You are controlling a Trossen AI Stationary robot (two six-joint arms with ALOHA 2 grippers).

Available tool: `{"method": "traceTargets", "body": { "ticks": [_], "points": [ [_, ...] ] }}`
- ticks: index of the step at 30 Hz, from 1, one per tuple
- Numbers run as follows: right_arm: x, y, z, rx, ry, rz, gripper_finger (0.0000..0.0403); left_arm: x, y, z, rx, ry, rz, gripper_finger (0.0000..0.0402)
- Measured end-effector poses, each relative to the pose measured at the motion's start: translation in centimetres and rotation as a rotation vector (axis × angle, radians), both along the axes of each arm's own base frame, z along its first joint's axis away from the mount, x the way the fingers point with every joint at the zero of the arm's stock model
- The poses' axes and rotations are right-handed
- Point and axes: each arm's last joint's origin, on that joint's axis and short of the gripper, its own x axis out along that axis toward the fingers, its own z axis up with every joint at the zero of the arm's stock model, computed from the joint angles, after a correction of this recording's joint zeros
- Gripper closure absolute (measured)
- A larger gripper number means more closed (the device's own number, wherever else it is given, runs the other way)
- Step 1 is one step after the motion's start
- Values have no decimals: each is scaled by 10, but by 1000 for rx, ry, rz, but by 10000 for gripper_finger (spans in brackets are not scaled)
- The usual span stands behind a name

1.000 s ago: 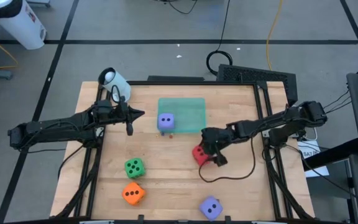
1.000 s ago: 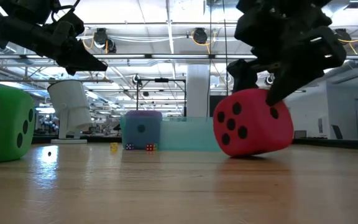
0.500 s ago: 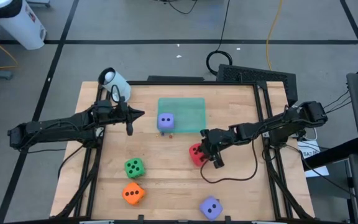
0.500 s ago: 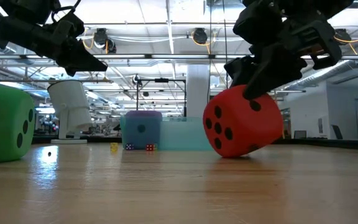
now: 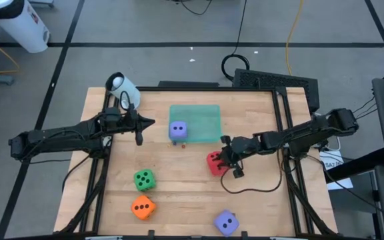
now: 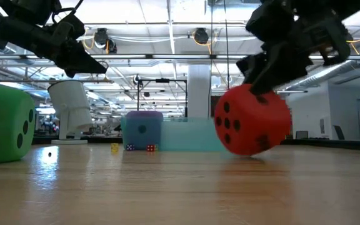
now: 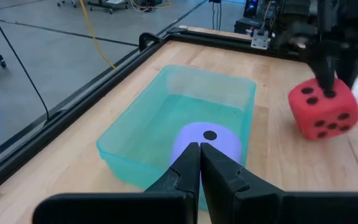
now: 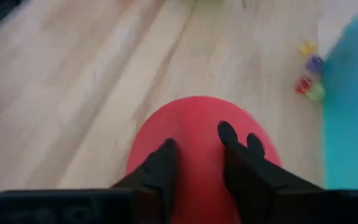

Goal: Pick & Place Dice

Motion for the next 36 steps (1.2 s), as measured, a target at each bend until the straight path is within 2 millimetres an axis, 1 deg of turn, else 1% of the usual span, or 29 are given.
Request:
{"method": "traceTargets", "body": {
  "ticks": [1, 2, 6, 9, 13, 17, 20, 23, 28, 32, 36],
  "points": [
    [2, 0, 9, 4, -33, -1, 329, 0, 0, 0, 0, 1, 0, 380],
    [4, 0, 20, 7, -78, -4, 333, 0, 0, 0, 0, 1, 1, 380],
    [8, -2, 52, -33, -185, -56, 333, 0, 0, 0, 3, 2, 1, 380],
    [13, -12, 69, -86, -238, -113, 334, 0, 0, 0, 5, -1, 0, 380],
    [19, -35, 91, -193, -297, -210, 339, 0, -1, 1, 6, -6, -3, 380],
    [25, -66, 104, -299, -332, -285, 343, 1, -1, 1, 6, -7, -8, 380],
    [31, -92, 112, -337, -357, -352, 346, 1, -2, 1, 6, -8, -12, 380],
    [43, -116, 109, -317, -378, -348, 346, 1, -2, 1, 3, -9, -11, 380],
    [73, -150, 90, -267, -408, -336, 348, 1, -1, 3, 19, -24, 25, 380],
    [99, -173, 70, -260, -407, -349, 347, 1, 0, 3, 23, -26, 38, 380],
    [121, -189, 49, -271, -362, -361, 347, 1, 0, 3, 23, -23, 39, 380]
  ]
}}
